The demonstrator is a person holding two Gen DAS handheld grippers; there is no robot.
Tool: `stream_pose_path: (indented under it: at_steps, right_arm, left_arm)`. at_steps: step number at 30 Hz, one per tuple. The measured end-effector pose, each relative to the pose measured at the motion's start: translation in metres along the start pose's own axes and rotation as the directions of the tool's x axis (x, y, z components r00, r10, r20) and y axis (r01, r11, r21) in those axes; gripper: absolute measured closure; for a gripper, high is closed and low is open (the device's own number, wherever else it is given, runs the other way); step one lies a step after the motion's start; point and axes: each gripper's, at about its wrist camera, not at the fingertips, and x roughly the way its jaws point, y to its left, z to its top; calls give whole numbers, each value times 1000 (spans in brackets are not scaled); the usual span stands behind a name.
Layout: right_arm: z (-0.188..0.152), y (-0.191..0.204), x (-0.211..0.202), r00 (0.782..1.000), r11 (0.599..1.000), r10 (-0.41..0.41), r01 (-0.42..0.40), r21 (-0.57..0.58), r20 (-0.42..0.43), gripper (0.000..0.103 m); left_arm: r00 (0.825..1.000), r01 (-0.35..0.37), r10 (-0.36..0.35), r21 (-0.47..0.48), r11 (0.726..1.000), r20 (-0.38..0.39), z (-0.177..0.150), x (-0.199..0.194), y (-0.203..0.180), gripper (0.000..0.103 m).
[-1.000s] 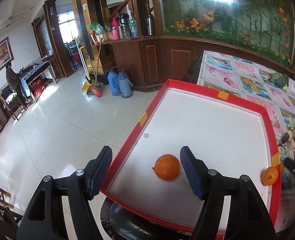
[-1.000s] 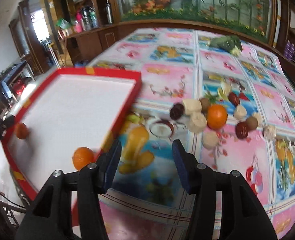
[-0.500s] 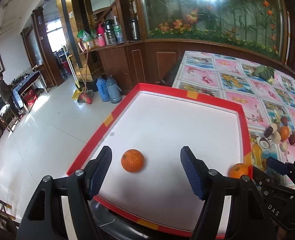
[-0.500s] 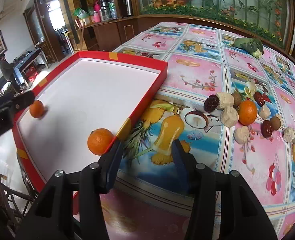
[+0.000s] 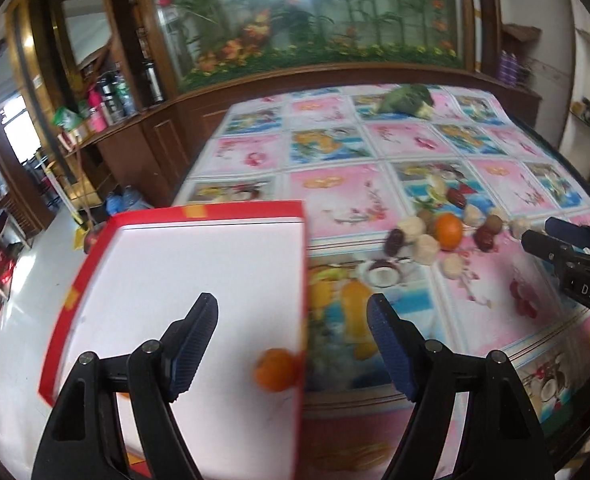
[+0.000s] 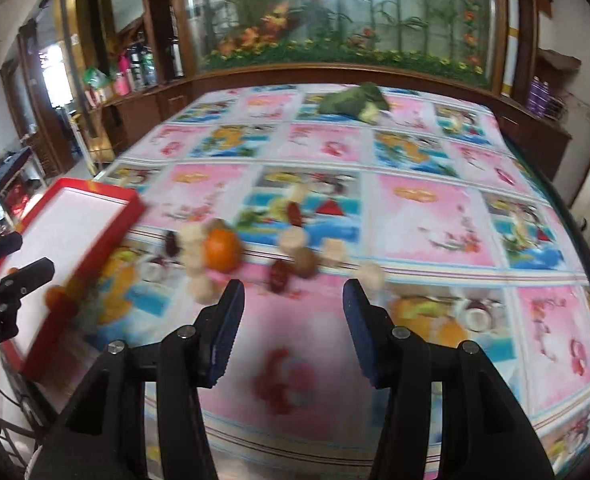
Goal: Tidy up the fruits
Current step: 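Move both open grippers back to the fruit on the tablecloth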
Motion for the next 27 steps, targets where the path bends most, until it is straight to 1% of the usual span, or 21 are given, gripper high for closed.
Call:
stream_pose_path:
  at_steps: [2, 6, 9, 12, 14, 17, 21, 24, 25, 26, 27]
  right_arm:
    - [-2, -22, 6, 999, 1000, 6, -5, 28, -33, 50]
    - [0, -45, 23, 997, 999, 14, -10, 51, -78, 50]
    - [7, -55, 39, 994, 997, 31, -23, 71, -109, 50]
    - [12, -55, 51, 991, 998, 36, -29, 56, -126, 50]
    - [13, -52, 55, 991, 999, 25, -21, 32, -128, 56]
    - [13, -52, 61, 990, 999, 37, -33, 26, -133, 64]
    - [12, -53, 62, 991, 999, 48, -45, 23, -122, 68]
    - [11, -55, 61, 992, 998, 53, -50, 31, -114, 69]
    - [11, -55, 61, 992, 998, 54, -51, 32, -113, 69]
    - [11, -55, 61, 992, 998, 54, -50, 33, -111, 69]
    - [11, -54, 61, 993, 998, 51, -48, 32, -109, 69]
  left_arm:
    - [1000, 26, -25, 19, 999, -19, 4, 9, -15, 26]
    - [998, 24, -21, 58, 998, -58, 12, 31, -35, 26]
    - [997, 23, -18, 71, 997, -77, 25, 46, -40, 26]
    - [997, 27, -21, 89, 996, -78, 35, 54, -42, 26]
    - [996, 48, -41, 96, 994, -79, 41, 58, -42, 26]
    - [995, 73, -65, 117, 990, -76, 50, 64, -45, 26]
    - [989, 132, -117, 169, 977, -94, 57, 76, -53, 26]
    - [981, 180, -157, 233, 956, -114, 57, 82, -62, 27]
    - [980, 188, -162, 256, 948, -120, 56, 85, -65, 27]
    - [979, 188, -158, 277, 942, -127, 55, 88, -67, 31]
    - [978, 192, -159, 287, 938, -136, 55, 91, -68, 32]
